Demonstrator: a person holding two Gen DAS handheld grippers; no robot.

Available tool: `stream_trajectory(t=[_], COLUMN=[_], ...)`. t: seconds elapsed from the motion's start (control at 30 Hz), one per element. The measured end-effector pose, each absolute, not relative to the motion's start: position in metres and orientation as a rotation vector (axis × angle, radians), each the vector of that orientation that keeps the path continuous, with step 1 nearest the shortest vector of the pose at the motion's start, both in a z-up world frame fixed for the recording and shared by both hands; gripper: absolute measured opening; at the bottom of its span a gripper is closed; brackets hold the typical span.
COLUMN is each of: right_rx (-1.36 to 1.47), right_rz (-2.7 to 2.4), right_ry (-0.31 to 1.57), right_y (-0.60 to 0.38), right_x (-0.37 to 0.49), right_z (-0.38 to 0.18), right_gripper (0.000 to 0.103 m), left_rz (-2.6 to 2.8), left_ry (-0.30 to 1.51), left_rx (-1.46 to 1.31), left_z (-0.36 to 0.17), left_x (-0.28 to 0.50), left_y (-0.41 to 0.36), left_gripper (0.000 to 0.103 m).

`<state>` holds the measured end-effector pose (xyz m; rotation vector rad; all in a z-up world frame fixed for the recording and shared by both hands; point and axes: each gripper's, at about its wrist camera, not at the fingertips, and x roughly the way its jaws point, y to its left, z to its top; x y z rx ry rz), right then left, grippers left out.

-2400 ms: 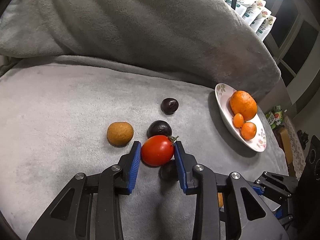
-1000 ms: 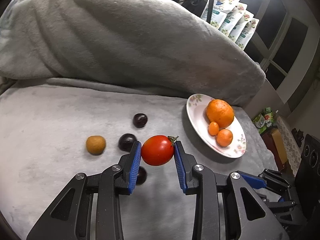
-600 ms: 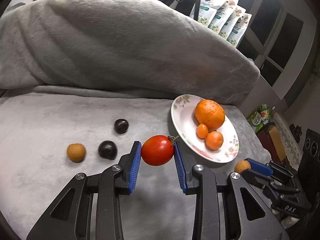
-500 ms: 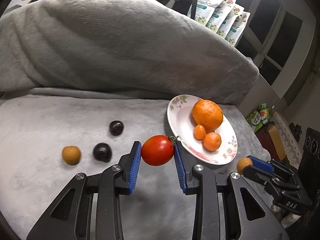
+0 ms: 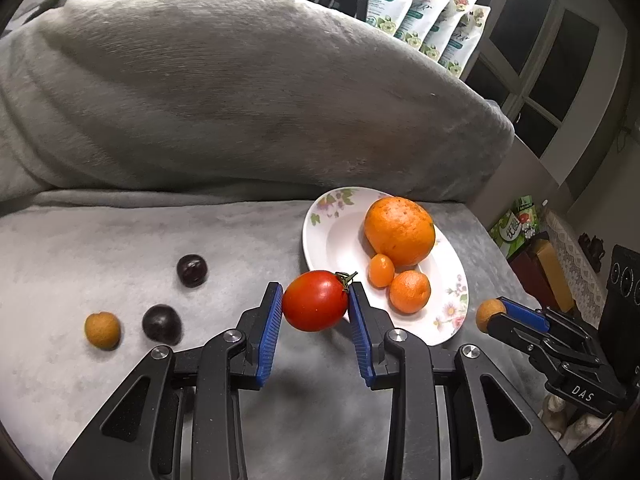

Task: Organize fruits
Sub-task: 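Carry the kiwi with the right gripper while the left gripper carries the tomato to the plate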

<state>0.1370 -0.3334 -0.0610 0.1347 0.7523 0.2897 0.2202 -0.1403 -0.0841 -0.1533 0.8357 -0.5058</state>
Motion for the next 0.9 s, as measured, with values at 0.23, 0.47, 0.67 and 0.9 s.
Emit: stream_trajectory(t=[0.23, 0.47, 0.67, 0.9], right_rx=[0.133, 0.126, 0.124, 0.116], right_rz=[0.268, 0.264, 0.262, 0.253], right_ry=[0.755, 0.767, 0.772, 0.771], right_y=[-0.343, -0.346, -0.346, -0.345], right_x=[0.144, 0.152, 0.155, 0.157], right_z=[-0.062, -0.066, -0.070, -0.070], right_gripper=[0.032, 0.032, 0.032, 0.032], left_rz=[-0.511, -0.516, -0.524, -0.522], left_ry=[0.852, 0.863, 0.860, 0.865], left_rx=[-0.123, -0.096, -0.083, -0.080], left_z=[-0.087, -0.089, -0.088, -0.089], left_x=[0.227, 0.231, 0.232, 0.233], left_y=[-0.154, -0.166, -0.171, -0.173], left_gripper=[0.031, 0.031, 0.031, 0.032])
